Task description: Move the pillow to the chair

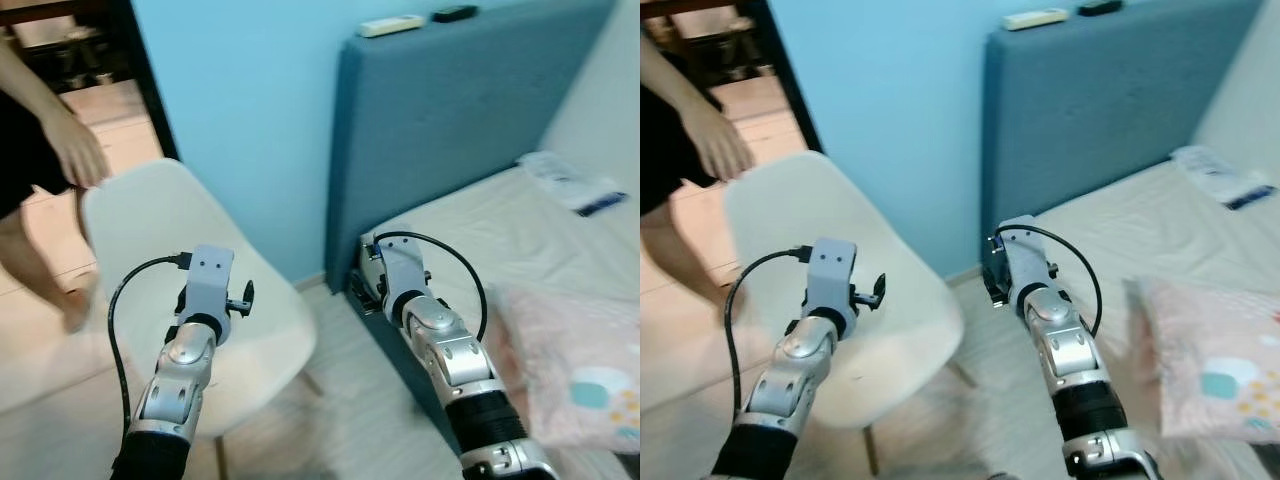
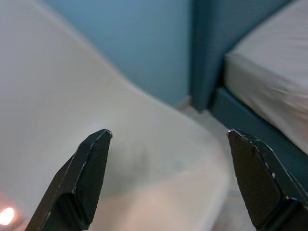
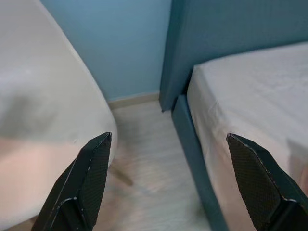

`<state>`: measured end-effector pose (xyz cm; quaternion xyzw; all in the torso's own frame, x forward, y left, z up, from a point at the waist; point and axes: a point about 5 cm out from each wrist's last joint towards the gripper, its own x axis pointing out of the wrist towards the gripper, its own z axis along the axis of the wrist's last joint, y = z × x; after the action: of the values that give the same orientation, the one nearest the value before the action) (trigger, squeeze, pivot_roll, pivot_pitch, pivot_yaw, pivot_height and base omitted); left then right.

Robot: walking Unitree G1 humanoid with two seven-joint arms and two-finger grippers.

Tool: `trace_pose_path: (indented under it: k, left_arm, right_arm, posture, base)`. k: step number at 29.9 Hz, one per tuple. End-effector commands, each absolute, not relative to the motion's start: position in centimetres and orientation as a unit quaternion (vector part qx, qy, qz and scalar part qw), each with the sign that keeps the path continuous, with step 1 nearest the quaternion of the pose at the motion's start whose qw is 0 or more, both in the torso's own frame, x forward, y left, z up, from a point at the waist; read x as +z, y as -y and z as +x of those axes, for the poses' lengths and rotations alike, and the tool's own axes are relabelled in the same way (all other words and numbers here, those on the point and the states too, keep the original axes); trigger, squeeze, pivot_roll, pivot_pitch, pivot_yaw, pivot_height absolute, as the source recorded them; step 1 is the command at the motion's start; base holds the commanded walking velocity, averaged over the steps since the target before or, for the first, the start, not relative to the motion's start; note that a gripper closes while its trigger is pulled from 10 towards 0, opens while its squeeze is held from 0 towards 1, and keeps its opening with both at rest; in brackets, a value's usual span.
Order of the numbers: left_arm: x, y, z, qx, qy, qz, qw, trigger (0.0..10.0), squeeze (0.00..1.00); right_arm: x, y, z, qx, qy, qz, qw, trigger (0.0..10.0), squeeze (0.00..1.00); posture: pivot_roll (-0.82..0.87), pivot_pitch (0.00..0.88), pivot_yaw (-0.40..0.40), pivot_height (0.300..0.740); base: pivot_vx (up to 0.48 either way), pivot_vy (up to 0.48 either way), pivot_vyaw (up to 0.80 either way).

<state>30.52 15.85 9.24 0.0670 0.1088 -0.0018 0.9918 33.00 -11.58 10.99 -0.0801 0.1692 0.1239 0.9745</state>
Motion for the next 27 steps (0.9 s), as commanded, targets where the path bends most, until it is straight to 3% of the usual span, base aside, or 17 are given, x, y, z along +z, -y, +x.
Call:
trace_pose_path:
  k: [1, 16, 27]
  left_arm:
    - [8.9, -15.9, 30.3, -0.002, -0.114, 0.068, 0.991, 10.0, 0.00]
    - [8.9, -15.9, 30.6, -0.009, -0.120, 0.073, 0.990, 10.0, 0.00]
    - [9.6, -16.3, 31.4, -0.007, -0.109, 0.072, 0.991, 10.0, 0.00]
  right_arm:
    - [10.7, 11.5, 32.8, 0.127, -0.176, -0.076, 0.973, 10.0, 0.00]
    - [10.9, 11.3, 33.0, 0.127, -0.174, -0.074, 0.974, 10.0, 0.00]
    - [10.9, 11.5, 33.1, 0.130, -0.173, -0.081, 0.973, 10.0, 0.00]
  posture:
    - [0.01, 0.085, 0.027, 0.740]
    - [0.01, 0.088, 0.032, 0.740]
    - [0.00, 0.035, 0.030, 0.740]
  base:
    - [0.000, 0.000, -0.80]
    - [0.000, 0.000, -0.80]
    - [0.000, 0.000, -0.80]
